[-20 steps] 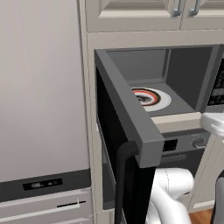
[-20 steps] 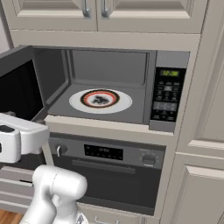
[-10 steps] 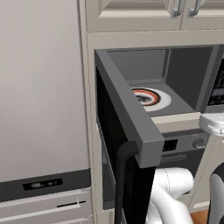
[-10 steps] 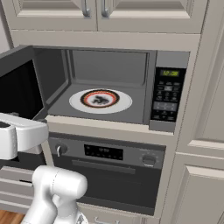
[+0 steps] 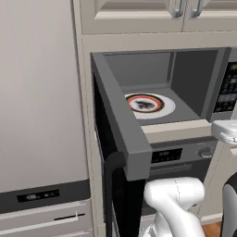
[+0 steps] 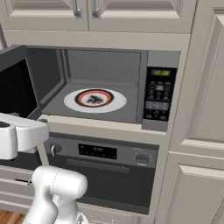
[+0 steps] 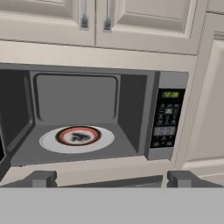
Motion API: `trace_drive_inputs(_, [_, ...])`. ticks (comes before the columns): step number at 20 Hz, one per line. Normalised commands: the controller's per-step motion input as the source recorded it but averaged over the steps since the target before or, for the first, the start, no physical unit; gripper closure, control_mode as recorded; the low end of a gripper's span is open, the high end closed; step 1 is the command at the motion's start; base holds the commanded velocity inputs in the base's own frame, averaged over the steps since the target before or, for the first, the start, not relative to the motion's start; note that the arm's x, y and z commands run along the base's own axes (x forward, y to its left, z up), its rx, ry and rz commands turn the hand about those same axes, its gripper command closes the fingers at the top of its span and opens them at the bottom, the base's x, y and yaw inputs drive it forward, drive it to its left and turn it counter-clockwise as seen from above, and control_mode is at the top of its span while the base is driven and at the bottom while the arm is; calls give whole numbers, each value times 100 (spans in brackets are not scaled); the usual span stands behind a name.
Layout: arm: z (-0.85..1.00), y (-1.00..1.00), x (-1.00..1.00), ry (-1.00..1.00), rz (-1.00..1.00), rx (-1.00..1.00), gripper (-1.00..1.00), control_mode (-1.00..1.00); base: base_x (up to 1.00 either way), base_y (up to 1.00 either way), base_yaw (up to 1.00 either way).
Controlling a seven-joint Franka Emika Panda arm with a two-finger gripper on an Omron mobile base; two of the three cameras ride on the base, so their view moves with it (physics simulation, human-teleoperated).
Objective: Pick the potato from the counter and place it in the microwave. Then turn on the microwave.
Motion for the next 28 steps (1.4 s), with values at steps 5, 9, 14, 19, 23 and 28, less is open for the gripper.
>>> trace_drive_inputs(5, [0, 0, 0, 0, 0, 0, -100, 100, 0, -53, 2])
trace_drive_inputs(9, [0, 0, 0, 0, 0, 0, -100, 100, 0, -61, 5])
trace_drive_inputs(14, [0, 0, 0, 0, 0, 0, -100, 100, 0, -67, 5])
trace_drive_inputs(19, [0, 0, 0, 0, 0, 0, -100, 100, 0, -61, 1])
trace_drive_inputs(23, [0, 0, 0, 0, 0, 0, -100, 100, 0, -42, -13])
trace_drive_inputs(28, [0, 0, 0, 0, 0, 0, -100, 100, 0, -12, -31])
